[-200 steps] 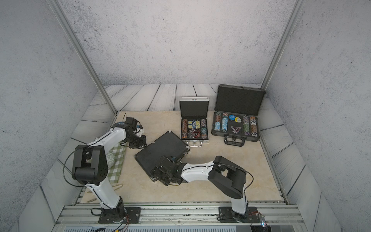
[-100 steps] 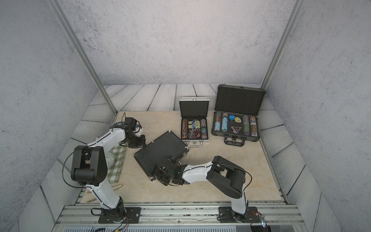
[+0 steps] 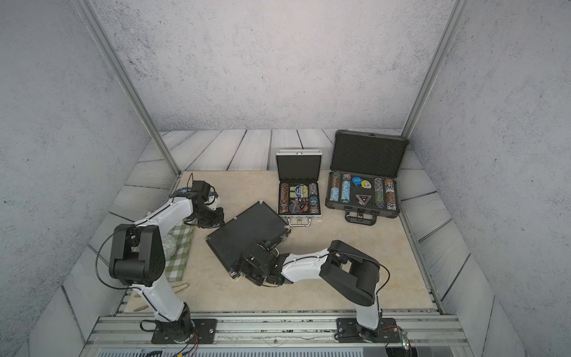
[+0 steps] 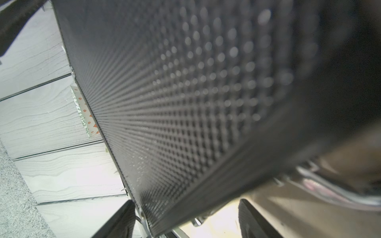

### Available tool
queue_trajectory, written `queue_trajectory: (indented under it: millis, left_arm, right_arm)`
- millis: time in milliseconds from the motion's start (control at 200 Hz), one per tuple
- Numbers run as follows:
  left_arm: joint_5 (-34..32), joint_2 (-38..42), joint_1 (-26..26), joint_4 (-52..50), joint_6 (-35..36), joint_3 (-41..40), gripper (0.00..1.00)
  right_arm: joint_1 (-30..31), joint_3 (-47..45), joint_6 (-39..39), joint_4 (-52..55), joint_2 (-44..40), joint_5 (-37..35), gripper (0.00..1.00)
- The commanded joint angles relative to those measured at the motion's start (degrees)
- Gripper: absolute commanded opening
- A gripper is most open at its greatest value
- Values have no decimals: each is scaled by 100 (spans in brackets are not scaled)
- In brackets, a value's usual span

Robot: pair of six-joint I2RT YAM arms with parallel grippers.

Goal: Close the poker set cases
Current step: Fasten the fastener on the poker set case.

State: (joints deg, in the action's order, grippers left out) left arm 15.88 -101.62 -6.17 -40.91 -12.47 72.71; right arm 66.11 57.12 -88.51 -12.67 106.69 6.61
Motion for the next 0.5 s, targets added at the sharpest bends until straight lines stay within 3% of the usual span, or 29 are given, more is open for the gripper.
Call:
queue_trajectory:
  millis: [0,300,495]
  left_arm:
    - [-94,-107,-28,-725,-50,-266,17]
    - [-67,-138,-35,-688,-69,-305,16]
    - [-6,-134,-35,-660,-76,-347,14]
  right_arm:
    - [-1,-70,-155,161,156,-137,78]
    - [-10,159,-131,226,350,-344,76]
    - [-45,57,-172,-113,665,-244,68]
